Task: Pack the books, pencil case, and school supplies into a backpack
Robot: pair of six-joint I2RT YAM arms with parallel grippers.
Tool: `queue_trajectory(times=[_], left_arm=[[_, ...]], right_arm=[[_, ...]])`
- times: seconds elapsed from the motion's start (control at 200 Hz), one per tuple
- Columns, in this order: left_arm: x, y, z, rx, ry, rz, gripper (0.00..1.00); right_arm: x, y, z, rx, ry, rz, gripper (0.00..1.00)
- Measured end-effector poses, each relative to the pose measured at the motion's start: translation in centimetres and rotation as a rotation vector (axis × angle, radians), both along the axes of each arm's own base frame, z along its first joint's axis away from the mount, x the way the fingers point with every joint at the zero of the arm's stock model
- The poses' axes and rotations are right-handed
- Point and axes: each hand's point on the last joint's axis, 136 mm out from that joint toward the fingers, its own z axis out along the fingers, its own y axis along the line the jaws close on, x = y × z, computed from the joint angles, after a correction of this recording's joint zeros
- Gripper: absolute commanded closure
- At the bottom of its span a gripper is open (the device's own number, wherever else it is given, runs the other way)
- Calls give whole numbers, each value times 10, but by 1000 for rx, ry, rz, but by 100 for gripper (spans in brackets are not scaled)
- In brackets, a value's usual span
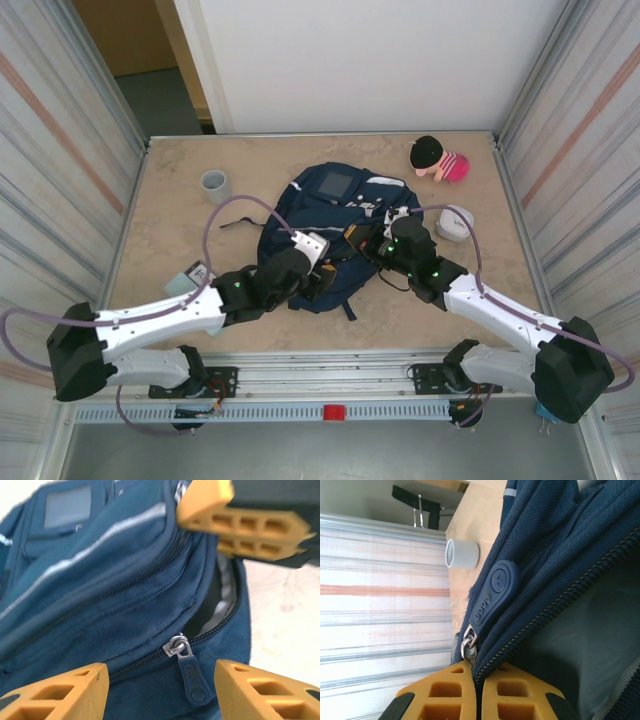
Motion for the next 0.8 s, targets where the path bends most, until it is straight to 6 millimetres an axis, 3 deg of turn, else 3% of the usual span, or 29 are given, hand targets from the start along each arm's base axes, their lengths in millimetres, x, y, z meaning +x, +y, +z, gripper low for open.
queue_trajectory(times=[0.13,0.296,0.391,0.571,0.802], left_arm=[[4,-3,-4,-5,34,44,45],[9,0,0,-25,29,93,64],[11,1,-1,-22,26,111,63],[10,-4,-5,-30,46,100,48],[3,-9,-9,-42,78,86,51]], right_arm=[[0,0,-2,-11,-2,5,100],[0,2,-2,-15,-5,14,100],[0,2,-3,-19,-4,15,100],[-1,2,-3,-25,-4,22,100],[0,6,-2,-31,-11,40,100]])
